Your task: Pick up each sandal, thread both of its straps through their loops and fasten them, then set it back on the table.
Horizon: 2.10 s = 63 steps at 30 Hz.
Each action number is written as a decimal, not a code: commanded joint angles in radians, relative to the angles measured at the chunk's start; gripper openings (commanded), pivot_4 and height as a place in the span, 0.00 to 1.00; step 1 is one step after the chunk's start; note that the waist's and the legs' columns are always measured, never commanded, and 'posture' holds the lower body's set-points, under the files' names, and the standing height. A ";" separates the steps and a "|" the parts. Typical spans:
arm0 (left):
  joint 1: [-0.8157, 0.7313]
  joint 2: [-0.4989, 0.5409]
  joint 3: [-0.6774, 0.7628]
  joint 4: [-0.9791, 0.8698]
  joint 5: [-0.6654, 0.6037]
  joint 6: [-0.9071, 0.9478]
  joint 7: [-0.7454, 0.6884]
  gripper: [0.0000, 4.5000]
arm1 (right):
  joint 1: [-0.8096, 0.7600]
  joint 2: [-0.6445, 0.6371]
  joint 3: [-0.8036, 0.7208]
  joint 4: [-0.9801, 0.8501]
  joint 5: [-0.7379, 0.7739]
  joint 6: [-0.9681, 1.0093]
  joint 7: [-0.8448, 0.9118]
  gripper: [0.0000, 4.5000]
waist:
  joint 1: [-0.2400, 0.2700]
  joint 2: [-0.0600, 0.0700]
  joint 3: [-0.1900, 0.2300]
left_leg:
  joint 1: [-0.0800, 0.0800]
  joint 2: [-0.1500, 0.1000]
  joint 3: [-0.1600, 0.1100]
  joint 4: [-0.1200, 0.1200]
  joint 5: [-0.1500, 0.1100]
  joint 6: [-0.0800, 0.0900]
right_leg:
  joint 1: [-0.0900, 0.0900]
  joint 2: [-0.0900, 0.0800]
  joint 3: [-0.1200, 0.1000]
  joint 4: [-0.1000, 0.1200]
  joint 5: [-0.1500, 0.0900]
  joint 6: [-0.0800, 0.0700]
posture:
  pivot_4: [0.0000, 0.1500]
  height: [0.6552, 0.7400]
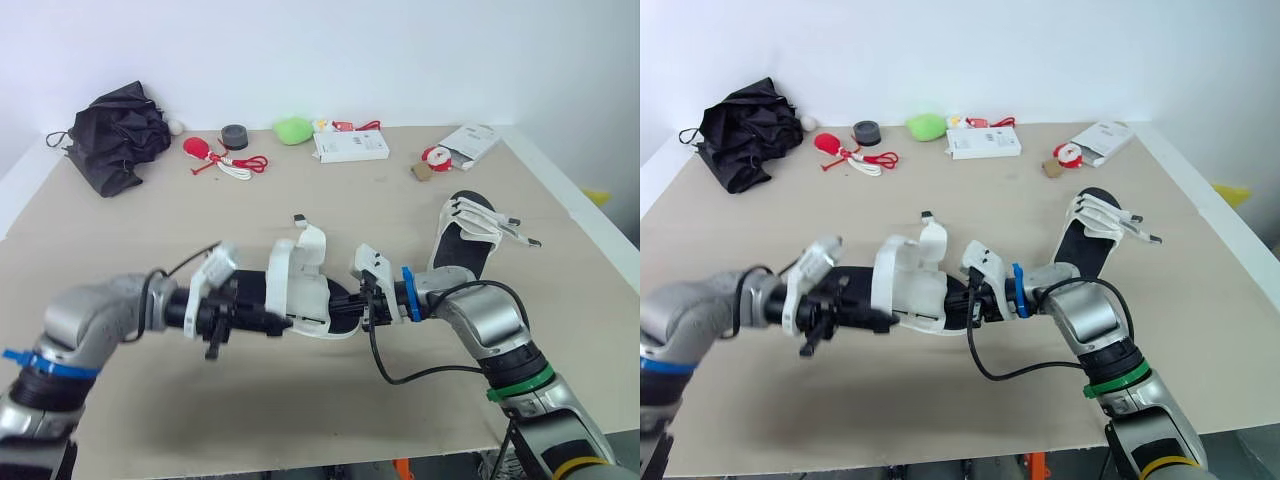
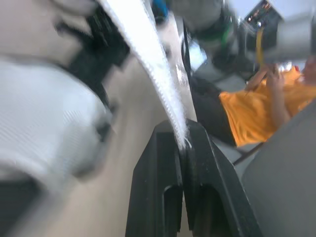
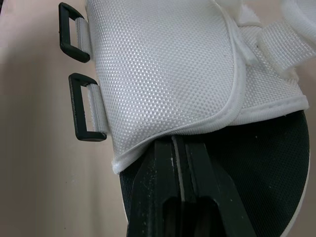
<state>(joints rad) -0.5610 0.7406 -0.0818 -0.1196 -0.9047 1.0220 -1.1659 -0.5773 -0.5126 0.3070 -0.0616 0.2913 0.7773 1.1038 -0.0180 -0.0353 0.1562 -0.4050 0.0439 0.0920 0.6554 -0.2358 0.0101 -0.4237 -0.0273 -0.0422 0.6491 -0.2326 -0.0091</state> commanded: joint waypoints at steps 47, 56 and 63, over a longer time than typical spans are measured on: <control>-0.017 -0.084 -0.105 0.142 0.335 -0.225 -0.132 0.01 | 0.013 0.041 0.021 0.039 0.005 -0.006 -0.034 0.00 | -0.004 0.000 0.000 | 0.002 0.004 0.001 0.003 0.002 -0.003 | -0.002 0.003 0.004 0.006 0.002 -0.003 | 1.00 1.00; 0.091 -0.104 -0.045 0.019 0.318 -0.300 -0.061 0.01 | 0.010 0.044 0.022 0.040 0.006 -0.009 -0.032 0.00 | -0.005 0.000 0.000 | 0.003 0.005 0.001 0.003 0.003 -0.003 | -0.001 0.002 0.004 0.007 0.003 -0.004 | 1.00 1.00; 0.181 -0.097 -0.048 -0.047 0.344 -0.354 -0.036 0.01 | 0.001 0.046 0.024 0.050 0.004 -0.012 -0.028 0.00 | -0.003 0.000 0.000 | 0.003 0.005 0.002 0.003 0.003 -0.003 | -0.001 0.002 0.004 0.007 0.003 -0.004 | 1.00 1.00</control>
<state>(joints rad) -0.3881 0.6401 -0.1275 -0.1435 -0.5730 0.6788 -1.2073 -0.5842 -0.4696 0.3055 -0.0283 0.2930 0.7547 1.0713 -0.0212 -0.0356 0.1557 -0.4021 0.0489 0.0936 0.6586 -0.2325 0.0069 -0.4251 -0.0255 -0.0381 0.6556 -0.2297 -0.0133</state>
